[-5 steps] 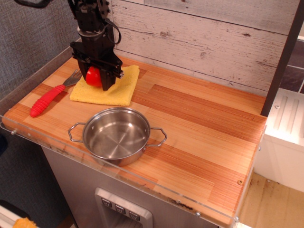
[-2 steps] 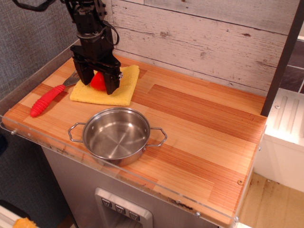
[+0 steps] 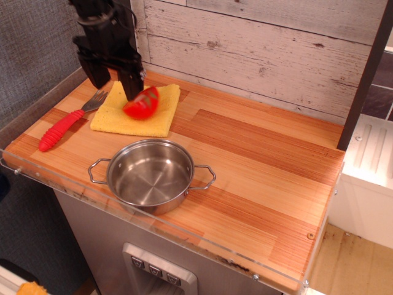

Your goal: Place the red pepper on the yellow cloth.

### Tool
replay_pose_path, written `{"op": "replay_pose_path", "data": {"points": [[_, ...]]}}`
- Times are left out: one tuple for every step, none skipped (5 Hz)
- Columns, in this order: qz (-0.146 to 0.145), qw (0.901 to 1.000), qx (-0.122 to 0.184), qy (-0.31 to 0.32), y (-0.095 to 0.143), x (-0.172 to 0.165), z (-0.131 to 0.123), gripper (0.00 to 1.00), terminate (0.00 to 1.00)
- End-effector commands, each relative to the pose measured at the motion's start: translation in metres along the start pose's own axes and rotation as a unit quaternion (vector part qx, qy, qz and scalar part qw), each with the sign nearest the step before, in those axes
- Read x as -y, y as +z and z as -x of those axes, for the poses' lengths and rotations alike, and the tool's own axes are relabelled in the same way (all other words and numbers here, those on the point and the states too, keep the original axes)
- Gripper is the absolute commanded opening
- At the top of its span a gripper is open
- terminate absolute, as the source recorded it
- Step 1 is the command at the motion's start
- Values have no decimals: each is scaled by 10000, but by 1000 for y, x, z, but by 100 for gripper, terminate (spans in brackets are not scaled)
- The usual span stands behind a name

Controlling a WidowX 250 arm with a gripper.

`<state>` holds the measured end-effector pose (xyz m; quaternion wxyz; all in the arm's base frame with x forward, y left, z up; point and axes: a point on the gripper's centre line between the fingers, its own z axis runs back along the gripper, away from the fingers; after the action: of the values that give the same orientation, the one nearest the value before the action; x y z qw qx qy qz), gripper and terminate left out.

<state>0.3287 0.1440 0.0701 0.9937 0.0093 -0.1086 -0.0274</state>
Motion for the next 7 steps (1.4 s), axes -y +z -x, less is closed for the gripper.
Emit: {"op": "replay_pose_path", "data": {"points": [[-138,9991,401,44,40,4,19,100,0],[-203,9995,224,110,37,7,38,100,0],[-276,9993,16,256,34,9,53,100,0],[-189,9995,-80,245,32,10,59,100,0],[-157,9996,-124,206,30,9,59,100,0],[-157,9996,-124,206,30,9,59,100,0],[-157,9996,-124,206,30,9,59,100,0]]}}
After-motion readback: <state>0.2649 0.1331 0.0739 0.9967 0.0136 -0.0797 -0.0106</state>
